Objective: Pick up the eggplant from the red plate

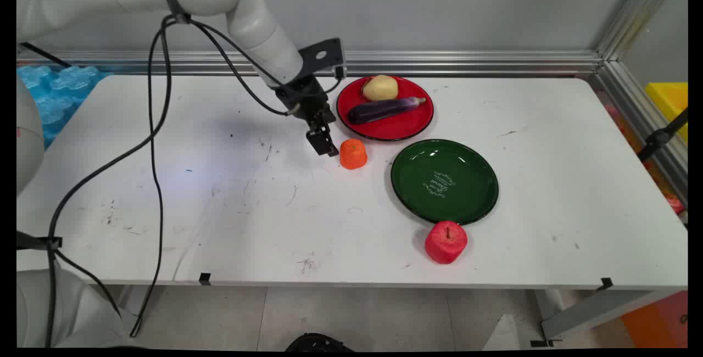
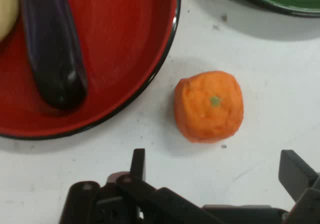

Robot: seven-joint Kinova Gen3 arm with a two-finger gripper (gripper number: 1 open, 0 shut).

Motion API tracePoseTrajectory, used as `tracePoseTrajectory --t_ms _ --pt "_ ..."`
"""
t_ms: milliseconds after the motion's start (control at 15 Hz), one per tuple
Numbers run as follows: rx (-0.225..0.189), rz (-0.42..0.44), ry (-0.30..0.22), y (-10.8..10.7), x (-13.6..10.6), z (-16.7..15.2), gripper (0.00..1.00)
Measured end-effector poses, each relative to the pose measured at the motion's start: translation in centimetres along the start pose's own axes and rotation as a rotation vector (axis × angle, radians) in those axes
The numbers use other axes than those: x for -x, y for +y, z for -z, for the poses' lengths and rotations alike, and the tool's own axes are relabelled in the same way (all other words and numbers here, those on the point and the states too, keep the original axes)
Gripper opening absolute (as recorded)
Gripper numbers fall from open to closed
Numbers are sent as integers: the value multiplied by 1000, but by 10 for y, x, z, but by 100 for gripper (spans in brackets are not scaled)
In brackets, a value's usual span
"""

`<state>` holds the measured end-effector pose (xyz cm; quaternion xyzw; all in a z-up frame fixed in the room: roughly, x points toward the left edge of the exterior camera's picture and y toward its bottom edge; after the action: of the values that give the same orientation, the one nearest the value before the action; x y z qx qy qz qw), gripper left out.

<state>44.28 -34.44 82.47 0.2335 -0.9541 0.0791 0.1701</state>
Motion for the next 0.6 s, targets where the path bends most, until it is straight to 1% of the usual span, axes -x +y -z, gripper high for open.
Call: tracePoseTrajectory --t_ms 267,600 --pt "-23 0 5 -17 -6 12 100" --pt "-63 10 36 -44 -29 14 100"
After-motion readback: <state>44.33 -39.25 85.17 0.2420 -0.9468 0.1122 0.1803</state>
